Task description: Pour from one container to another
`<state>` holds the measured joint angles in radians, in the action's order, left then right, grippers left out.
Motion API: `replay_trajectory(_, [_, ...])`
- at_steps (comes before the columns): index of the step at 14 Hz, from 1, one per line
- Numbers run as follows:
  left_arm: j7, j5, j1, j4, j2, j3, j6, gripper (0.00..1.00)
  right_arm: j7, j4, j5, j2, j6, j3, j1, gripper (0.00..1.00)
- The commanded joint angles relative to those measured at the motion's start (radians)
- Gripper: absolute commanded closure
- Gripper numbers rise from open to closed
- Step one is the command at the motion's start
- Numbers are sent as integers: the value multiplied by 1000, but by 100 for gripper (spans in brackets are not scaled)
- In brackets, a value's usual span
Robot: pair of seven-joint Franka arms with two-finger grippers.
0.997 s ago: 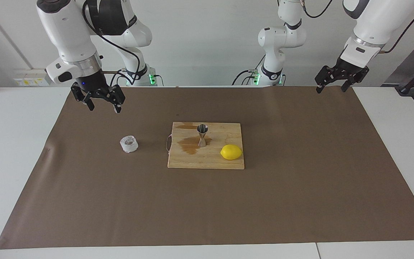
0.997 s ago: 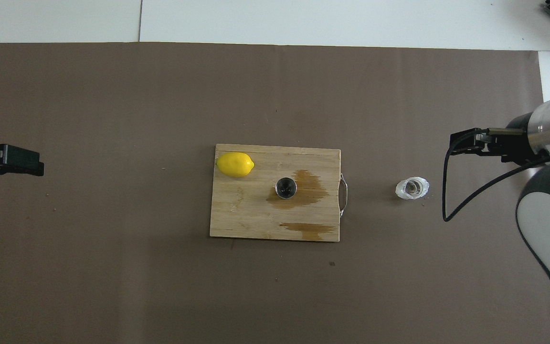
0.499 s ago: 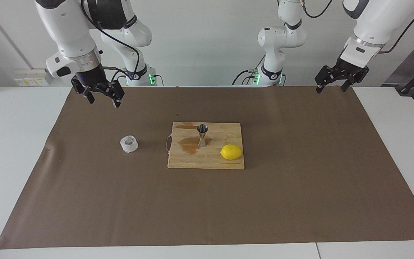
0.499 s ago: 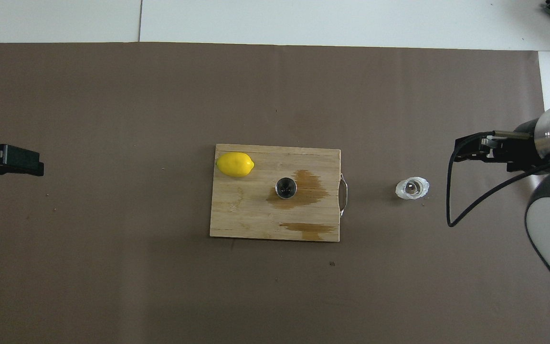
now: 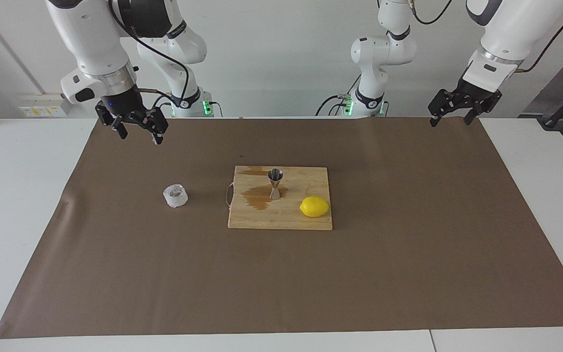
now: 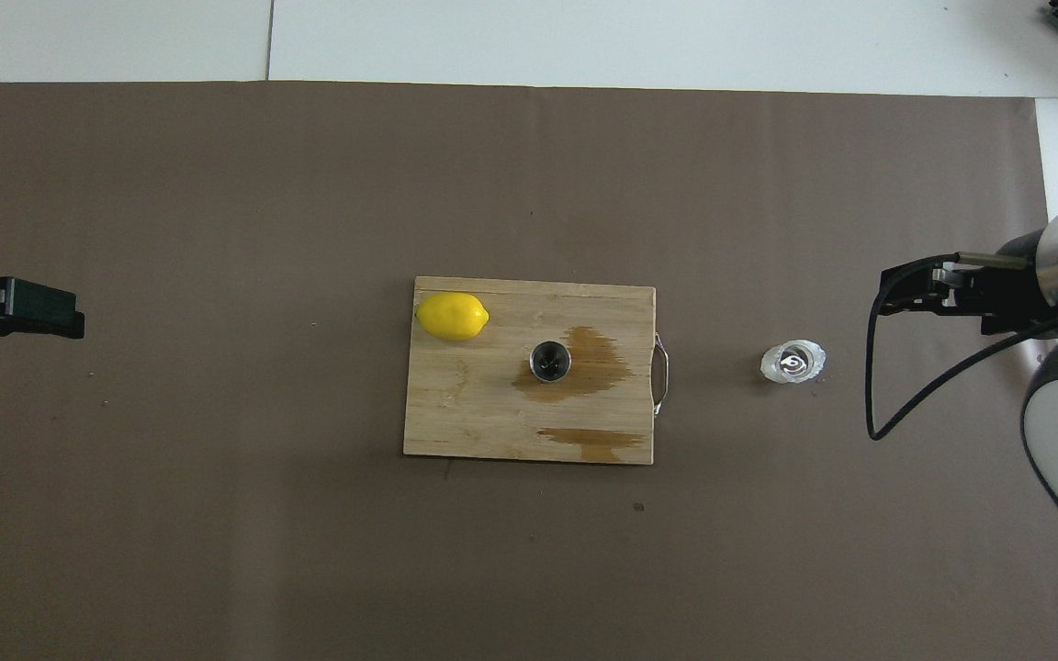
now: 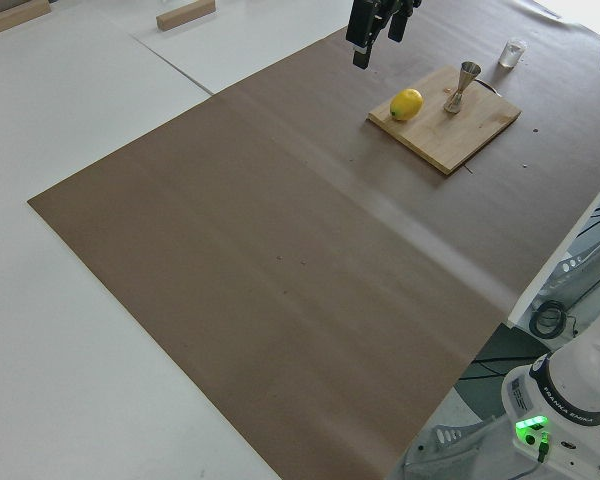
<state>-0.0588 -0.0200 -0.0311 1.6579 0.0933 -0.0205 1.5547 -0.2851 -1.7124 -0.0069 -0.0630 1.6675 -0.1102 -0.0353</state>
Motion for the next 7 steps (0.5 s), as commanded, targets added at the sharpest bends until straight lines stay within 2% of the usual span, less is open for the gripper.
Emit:
replay_trajectory(1, [-1,-9,8,11,16,-3,-11,0,-6,10,-18,-18,-43,6,11,0])
replay_trajectory(4, [1,-9,8,11,16,-3,-11,0,-6,10,-21,-17,-48,182,173,0])
replay_trajectory(7, [0,-9,8,11,16,-3,-11,0,-2,8,-21,-11,-46,179,152,0])
